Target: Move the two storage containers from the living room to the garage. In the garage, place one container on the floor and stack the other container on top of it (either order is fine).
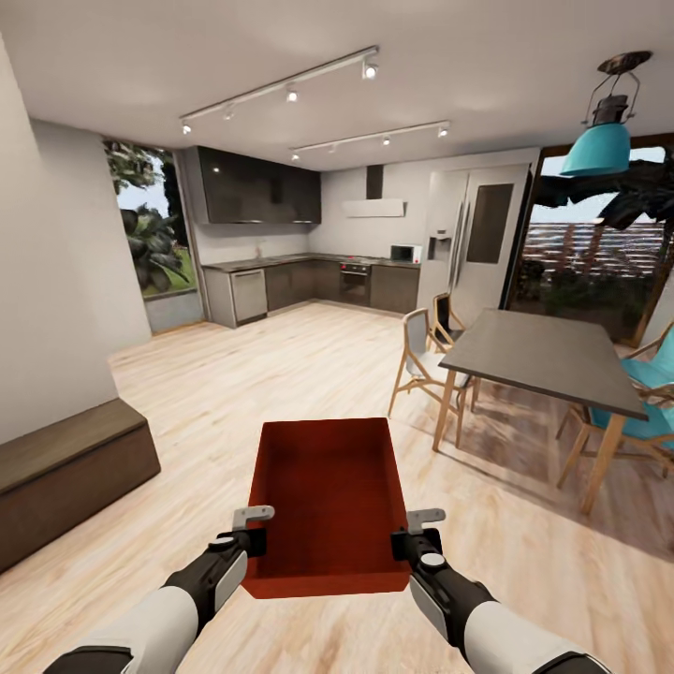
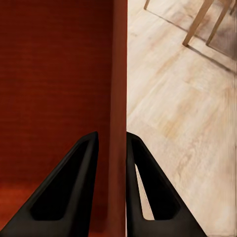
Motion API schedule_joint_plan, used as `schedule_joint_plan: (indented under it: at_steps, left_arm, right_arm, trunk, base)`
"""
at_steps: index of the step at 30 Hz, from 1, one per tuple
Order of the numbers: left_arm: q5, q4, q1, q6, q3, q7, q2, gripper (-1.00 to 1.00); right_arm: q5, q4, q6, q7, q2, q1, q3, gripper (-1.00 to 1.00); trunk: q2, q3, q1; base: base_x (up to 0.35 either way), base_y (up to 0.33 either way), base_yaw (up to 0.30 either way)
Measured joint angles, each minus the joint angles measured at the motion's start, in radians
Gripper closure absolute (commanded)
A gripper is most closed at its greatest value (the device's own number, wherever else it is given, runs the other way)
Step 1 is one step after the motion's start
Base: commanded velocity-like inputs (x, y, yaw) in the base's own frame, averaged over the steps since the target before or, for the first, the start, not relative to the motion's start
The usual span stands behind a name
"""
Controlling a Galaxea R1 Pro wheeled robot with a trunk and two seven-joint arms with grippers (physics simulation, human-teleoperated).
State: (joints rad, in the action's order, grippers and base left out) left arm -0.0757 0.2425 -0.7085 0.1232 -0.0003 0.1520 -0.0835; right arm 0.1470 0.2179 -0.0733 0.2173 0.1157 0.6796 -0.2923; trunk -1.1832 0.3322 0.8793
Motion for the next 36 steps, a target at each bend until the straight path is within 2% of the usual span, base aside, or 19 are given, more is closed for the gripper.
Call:
schedule_joint_plan:
  at_steps: [36]
  left_arm:
    - [0.003, 0.000, 0.000, 0.000, 0.003, -0.003, 0.001, 1.00]
  right_arm:
    - [0.002, 0.000, 0.000, 0.002, 0.001, 0.000, -0.002, 1.00]
  trunk:
    - [0.000, 0.000, 0.000]
  base:
    - [0.000, 0.000, -0.291]
